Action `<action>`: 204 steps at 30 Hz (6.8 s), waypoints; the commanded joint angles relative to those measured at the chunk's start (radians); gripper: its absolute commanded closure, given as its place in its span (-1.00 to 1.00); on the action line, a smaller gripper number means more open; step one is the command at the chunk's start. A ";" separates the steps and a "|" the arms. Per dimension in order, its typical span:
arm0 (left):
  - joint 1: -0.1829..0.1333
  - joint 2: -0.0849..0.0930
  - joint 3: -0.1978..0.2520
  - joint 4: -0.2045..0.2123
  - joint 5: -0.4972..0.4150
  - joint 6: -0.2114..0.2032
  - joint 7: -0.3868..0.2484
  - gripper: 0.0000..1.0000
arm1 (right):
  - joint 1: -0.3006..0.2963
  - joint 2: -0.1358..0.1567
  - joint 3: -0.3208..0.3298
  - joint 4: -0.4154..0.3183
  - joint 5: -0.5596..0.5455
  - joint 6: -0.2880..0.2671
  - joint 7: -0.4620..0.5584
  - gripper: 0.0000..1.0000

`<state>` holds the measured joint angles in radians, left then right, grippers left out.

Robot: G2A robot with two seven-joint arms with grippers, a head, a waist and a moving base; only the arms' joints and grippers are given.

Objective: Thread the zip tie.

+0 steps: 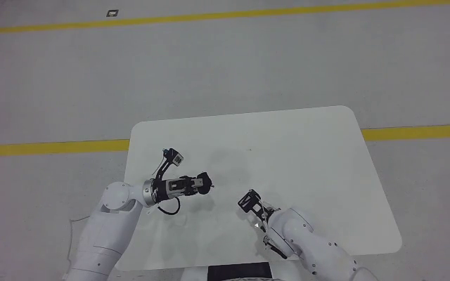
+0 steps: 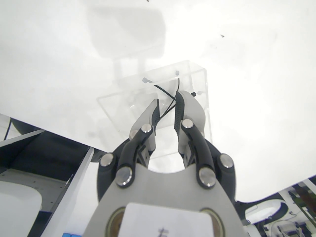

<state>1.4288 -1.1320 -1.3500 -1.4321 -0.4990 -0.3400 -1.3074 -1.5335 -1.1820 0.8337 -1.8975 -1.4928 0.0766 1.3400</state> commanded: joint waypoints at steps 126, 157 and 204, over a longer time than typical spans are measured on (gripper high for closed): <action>0.004 0.000 0.005 -0.014 0.007 0.000 0.033 1.00 | -0.250 -0.025 0.049 0.029 0.423 -0.073 -1.881 1.00; 0.010 -0.017 0.119 -0.061 0.231 0.000 0.400 1.00 | -0.250 -0.025 0.049 0.029 0.423 -0.073 -1.881 1.00; 0.010 -0.017 0.119 -0.061 0.231 0.000 0.400 1.00 | -0.166 -0.095 -0.032 0.150 0.433 0.101 -1.896 1.00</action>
<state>1.4393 -1.1493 -1.2312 -1.4931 -0.2684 -0.3400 -0.9077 -1.7016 -1.2744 0.8032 -1.7494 -1.0627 0.1724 -0.5551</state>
